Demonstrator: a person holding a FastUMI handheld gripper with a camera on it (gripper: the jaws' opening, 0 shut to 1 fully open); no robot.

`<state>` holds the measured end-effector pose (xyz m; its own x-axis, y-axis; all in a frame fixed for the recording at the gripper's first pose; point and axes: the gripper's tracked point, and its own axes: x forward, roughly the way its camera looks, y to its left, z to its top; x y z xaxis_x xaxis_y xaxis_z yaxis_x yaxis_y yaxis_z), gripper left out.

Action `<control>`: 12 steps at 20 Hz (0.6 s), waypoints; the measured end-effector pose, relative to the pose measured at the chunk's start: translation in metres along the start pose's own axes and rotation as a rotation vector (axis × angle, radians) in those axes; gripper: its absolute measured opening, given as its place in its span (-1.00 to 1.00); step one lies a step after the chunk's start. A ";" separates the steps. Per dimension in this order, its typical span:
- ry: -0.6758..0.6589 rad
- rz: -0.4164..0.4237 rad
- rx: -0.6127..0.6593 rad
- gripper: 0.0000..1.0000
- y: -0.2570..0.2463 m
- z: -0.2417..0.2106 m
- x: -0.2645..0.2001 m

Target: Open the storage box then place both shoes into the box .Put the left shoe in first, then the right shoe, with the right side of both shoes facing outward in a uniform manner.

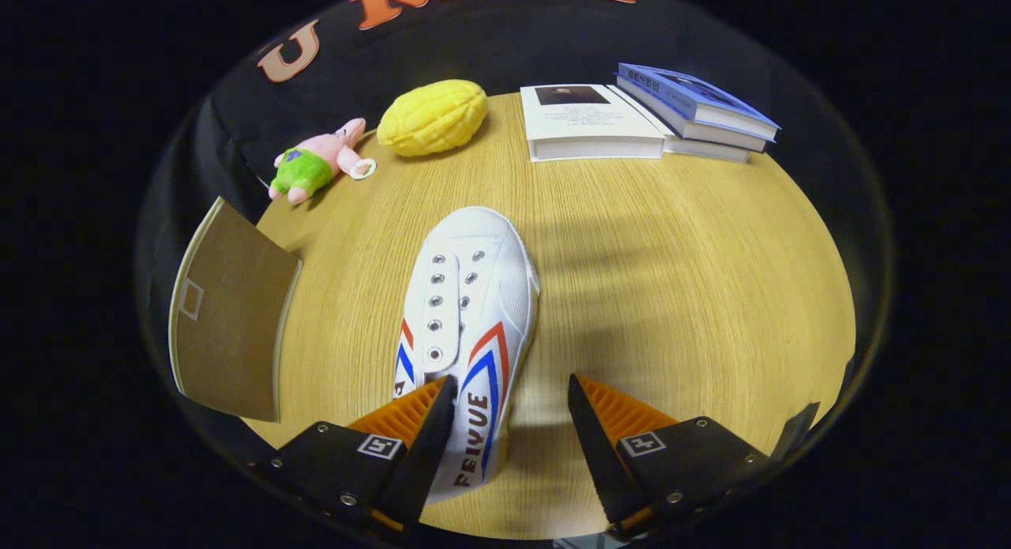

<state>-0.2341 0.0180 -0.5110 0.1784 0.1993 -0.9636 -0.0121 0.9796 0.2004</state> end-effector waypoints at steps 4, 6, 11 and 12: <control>0.024 0.083 -0.010 0.46 0.008 0.001 0.004; 0.052 0.124 0.004 0.30 0.015 0.000 0.006; 0.071 0.152 0.122 -0.20 0.016 -0.002 0.004; 0.074 0.160 0.164 -0.36 0.013 -0.001 0.005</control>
<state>-0.2346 0.0323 -0.5134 0.1146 0.3587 -0.9264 0.1271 0.9196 0.3718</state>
